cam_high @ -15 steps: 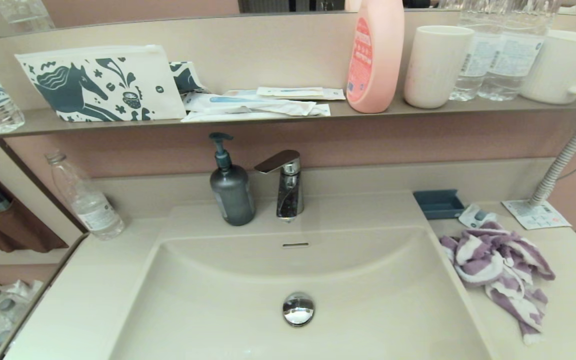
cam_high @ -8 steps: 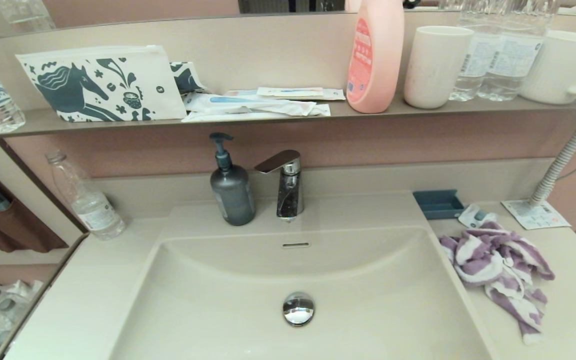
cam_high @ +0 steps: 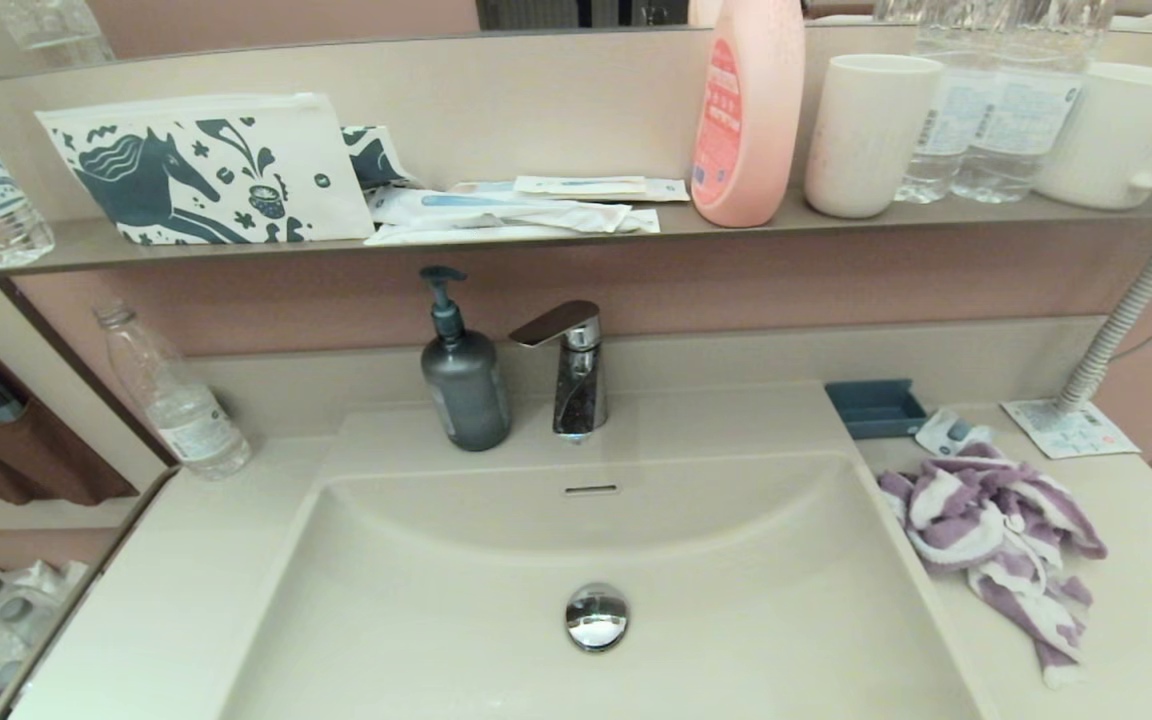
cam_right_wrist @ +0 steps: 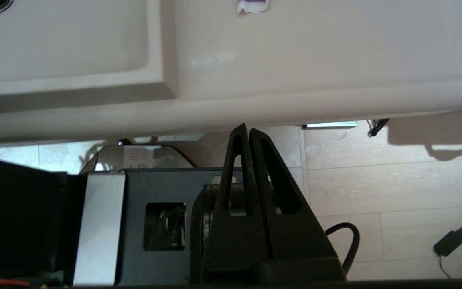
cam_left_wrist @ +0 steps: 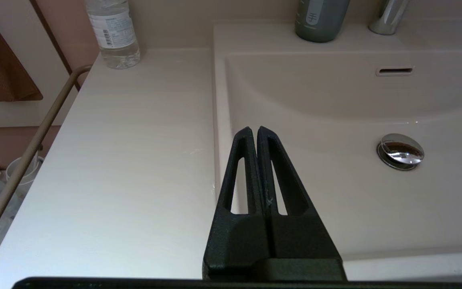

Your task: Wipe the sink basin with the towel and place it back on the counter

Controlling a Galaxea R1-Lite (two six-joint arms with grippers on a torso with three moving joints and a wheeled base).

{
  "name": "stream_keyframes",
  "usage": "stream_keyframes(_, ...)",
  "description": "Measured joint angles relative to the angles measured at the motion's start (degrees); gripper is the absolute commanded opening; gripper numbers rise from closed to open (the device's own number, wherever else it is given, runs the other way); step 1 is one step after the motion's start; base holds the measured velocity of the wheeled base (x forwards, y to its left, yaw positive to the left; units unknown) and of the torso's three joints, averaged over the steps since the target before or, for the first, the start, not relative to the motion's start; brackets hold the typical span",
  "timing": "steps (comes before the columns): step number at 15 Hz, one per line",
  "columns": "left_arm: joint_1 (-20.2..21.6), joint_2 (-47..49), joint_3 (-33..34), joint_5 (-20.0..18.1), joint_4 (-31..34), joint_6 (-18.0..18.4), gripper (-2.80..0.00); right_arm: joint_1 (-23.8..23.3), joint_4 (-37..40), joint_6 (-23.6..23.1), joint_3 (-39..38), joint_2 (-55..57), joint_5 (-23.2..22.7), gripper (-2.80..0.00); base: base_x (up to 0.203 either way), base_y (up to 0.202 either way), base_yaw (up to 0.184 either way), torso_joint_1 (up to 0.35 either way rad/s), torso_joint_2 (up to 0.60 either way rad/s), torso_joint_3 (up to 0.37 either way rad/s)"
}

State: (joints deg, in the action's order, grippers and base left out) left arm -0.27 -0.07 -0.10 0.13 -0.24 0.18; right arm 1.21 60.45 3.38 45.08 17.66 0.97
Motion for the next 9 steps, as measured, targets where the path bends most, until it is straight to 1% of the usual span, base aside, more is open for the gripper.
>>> stream_keyframes(2, 0.0, 0.0, 0.0, 0.0, 0.0, 0.0, -2.8, 0.1, -7.3, 2.6, -6.3, -3.4, 1.0, -2.8, 0.0, 0.0, 0.0, 0.0, 0.0, 0.0)
stream_keyframes(4, 0.0, 0.0, 0.0, 0.0, 0.0, 0.0, -2.8, -0.4, -16.9, 3.3, -13.8, -7.0, 2.1, -2.8, 0.0, 0.0, 0.0, 0.0, 0.0, 0.0)
stream_keyframes(6, 0.0, 0.0, 0.0, 0.0, 0.0, 0.0, -2.8, -0.7, -25.1, 2.4, -20.4, -10.1, 2.5, -2.8, 0.0, 0.0, 0.0, 0.0, 0.0, 0.0)
stream_keyframes(9, 0.0, 0.0, 0.0, 0.0, 0.0, 0.0, -2.8, -0.9, -37.0, -0.7, -31.1, -14.6, 2.5, -2.8, 0.0, 0.0, 0.0, 0.0, 0.0, 0.0)
